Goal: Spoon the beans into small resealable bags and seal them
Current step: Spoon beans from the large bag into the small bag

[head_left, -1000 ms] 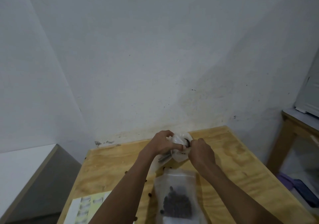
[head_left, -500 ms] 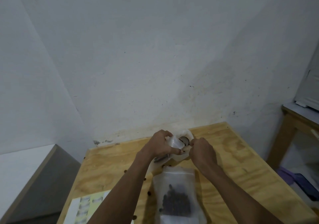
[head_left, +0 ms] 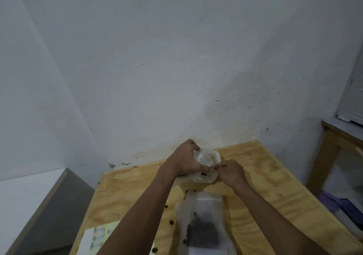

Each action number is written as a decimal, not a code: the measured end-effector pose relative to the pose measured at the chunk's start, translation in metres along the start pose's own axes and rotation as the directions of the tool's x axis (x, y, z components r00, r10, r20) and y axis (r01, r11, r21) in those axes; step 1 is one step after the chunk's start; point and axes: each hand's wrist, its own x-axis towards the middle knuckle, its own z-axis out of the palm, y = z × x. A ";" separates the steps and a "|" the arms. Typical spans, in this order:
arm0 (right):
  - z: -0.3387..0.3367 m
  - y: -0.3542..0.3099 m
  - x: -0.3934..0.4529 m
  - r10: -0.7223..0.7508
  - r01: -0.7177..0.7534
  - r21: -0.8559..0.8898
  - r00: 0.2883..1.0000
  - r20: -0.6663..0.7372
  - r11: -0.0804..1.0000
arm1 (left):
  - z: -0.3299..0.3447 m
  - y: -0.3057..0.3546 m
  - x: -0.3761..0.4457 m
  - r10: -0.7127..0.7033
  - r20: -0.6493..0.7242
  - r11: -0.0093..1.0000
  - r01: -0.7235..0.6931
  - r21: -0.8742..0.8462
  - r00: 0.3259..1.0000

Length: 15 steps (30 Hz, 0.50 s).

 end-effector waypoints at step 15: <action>-0.009 -0.001 -0.005 -0.051 0.048 -0.077 0.998 -0.037 0.996 | 0.005 -0.022 -0.025 -0.105 -0.046 0.991 0.101 -0.091 0.993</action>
